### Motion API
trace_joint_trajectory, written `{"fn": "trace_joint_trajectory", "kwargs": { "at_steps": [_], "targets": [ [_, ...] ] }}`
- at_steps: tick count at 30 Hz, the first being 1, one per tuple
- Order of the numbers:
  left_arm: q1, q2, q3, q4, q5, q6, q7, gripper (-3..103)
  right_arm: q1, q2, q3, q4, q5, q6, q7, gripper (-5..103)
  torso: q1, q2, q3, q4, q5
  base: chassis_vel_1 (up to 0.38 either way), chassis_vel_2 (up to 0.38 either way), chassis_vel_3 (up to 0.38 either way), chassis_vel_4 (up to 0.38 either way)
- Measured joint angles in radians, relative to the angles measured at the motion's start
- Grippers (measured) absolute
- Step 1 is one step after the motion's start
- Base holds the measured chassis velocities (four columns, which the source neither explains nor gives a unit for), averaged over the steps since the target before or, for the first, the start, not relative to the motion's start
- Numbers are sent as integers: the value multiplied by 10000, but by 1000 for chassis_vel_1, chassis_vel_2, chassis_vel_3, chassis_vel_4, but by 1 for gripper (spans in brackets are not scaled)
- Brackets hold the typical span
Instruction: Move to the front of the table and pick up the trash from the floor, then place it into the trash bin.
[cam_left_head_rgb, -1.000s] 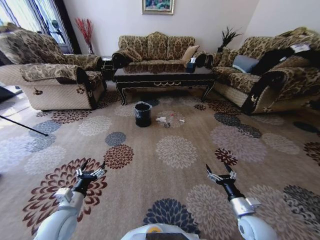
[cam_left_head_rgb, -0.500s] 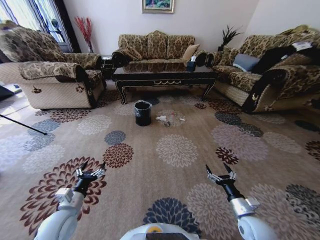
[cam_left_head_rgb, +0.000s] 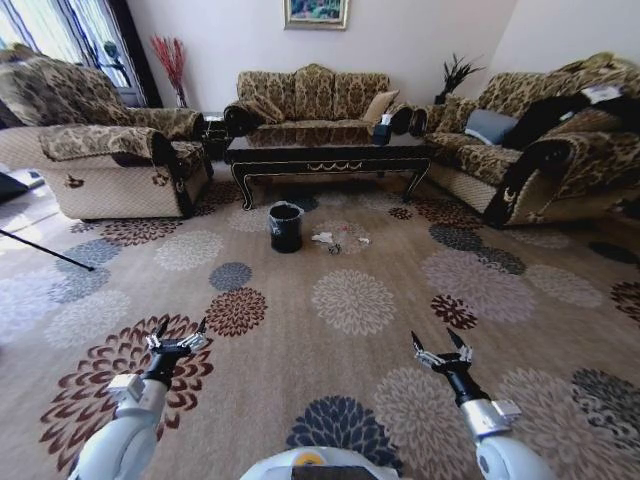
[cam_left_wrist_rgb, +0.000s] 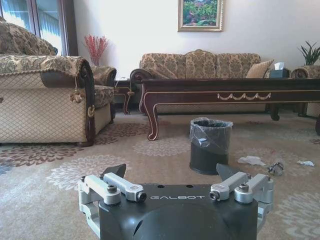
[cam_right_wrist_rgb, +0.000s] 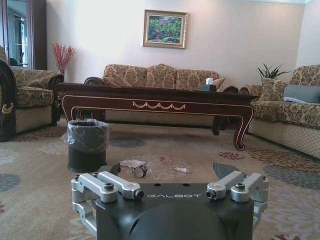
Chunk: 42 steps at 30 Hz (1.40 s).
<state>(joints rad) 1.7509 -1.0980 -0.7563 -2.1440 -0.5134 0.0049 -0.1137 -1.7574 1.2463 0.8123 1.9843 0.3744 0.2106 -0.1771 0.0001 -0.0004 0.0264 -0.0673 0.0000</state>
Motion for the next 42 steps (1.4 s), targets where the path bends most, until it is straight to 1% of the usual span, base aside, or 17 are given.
{"fn": "trace_joint_trajectory", "kwargs": {
  "at_steps": [7,18,22,25,34,37,40,42],
  "targets": [
    [25,-18,14,125,45,-121,69,100,29,1,-6,-7,0,0,29,100,-1,0,20,1,0,-91,94,87,-90],
    [13,-32,30,204,98,-142,89,100,31,37,-13,-63,-14,-3,17,100,0,-1,40,2,1,-216,209,211,-214],
    [0,-43,30,224,98,-146,87,100,33,43,-24,-69,-36,-5,15,100,-1,-1,43,1,-3,-185,211,182,-193],
    [26,-45,26,246,99,-164,87,100,32,50,-27,-70,-56,-13,11,100,-1,-1,46,0,3,-169,164,153,-165],
    [35,-49,22,259,97,-179,90,100,14,49,-21,-45,-61,-27,-6,100,-1,0,50,1,-2,-185,176,183,-170],
    [24,-55,24,261,97,-184,91,100,7,48,-13,-36,-61,-31,-10,100,-1,0,54,1,1,-213,226,194,-207],
    [67,-61,24,264,95,-196,98,100,-6,54,-8,-32,-84,-32,-18,100,-1,2,56,-1,-7,-236,210,232,-234],
    [77,-64,23,265,96,-205,100,100,-7,59,-9,-33,-90,-33,-20,100,-1,2,58,-1,-3,-222,212,250,-220]
  ]
}}
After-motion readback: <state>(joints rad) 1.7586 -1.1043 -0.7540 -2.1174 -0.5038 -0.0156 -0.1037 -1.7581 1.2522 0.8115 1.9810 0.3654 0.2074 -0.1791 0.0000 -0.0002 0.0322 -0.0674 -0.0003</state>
